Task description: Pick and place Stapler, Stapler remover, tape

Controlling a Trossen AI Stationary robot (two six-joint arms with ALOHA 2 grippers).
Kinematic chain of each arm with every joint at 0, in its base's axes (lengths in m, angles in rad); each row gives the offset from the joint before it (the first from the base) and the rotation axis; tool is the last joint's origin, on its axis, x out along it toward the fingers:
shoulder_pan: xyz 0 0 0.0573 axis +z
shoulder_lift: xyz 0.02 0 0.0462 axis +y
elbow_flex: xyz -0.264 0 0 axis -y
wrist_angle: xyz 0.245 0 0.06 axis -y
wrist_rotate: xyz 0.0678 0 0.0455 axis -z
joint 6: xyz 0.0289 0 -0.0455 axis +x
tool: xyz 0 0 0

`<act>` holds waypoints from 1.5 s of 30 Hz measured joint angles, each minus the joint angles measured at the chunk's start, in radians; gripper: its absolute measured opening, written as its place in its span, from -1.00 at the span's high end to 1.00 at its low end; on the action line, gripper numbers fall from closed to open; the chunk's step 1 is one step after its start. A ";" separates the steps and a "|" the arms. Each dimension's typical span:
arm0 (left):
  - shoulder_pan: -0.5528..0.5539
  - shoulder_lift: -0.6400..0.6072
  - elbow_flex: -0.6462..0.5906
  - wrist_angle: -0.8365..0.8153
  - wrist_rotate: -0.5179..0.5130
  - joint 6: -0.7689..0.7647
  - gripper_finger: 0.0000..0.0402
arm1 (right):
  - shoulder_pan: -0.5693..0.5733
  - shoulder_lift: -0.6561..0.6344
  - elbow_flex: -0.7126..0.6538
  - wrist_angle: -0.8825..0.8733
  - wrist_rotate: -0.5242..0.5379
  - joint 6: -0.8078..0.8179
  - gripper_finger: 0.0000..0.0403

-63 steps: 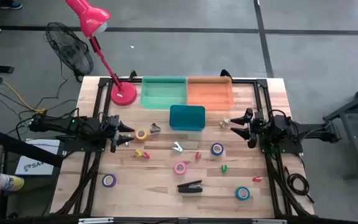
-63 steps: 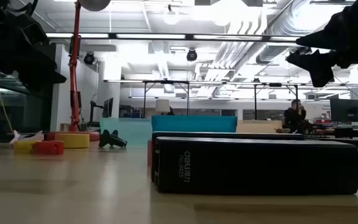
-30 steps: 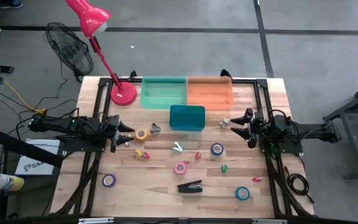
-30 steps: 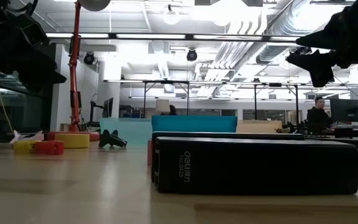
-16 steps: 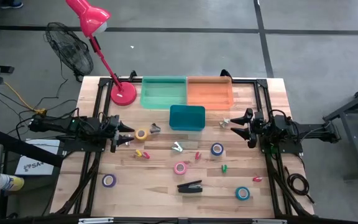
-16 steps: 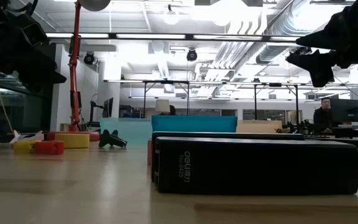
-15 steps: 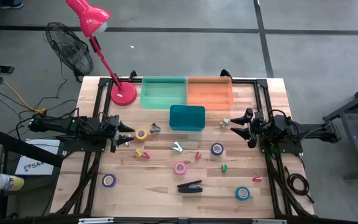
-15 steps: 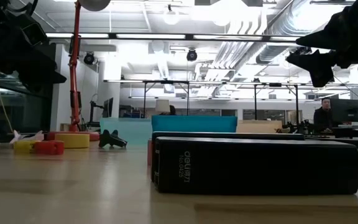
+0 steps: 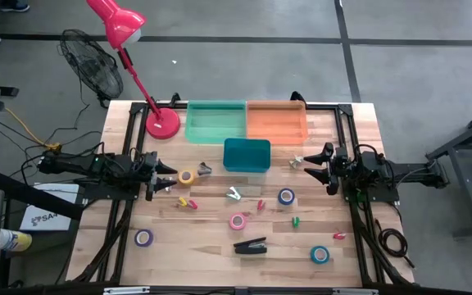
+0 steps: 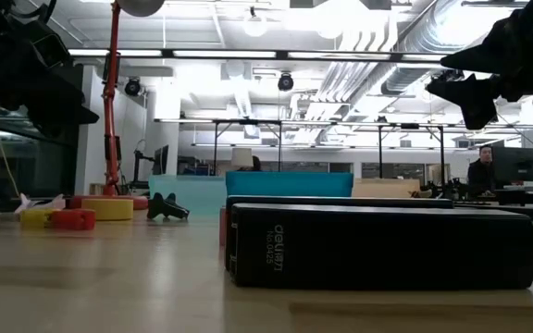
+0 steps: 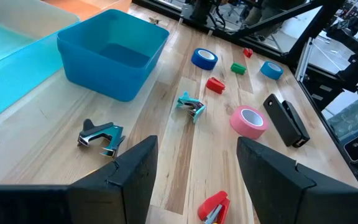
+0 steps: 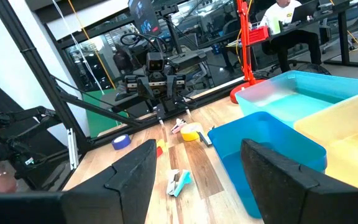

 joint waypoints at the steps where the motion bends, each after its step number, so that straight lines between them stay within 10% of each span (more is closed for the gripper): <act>1: 0.000 0.000 0.000 0.000 0.000 0.000 -0.08 | 0.000 0.000 0.000 0.000 0.000 0.000 -0.12; 32: 0.000 0.000 0.000 0.000 0.000 0.000 -0.08 | 0.000 0.000 0.000 0.000 0.002 0.000 -0.11; 45: 0.000 0.000 0.000 0.000 0.000 0.000 -0.08 | 0.000 0.000 0.000 0.019 0.237 0.275 -0.12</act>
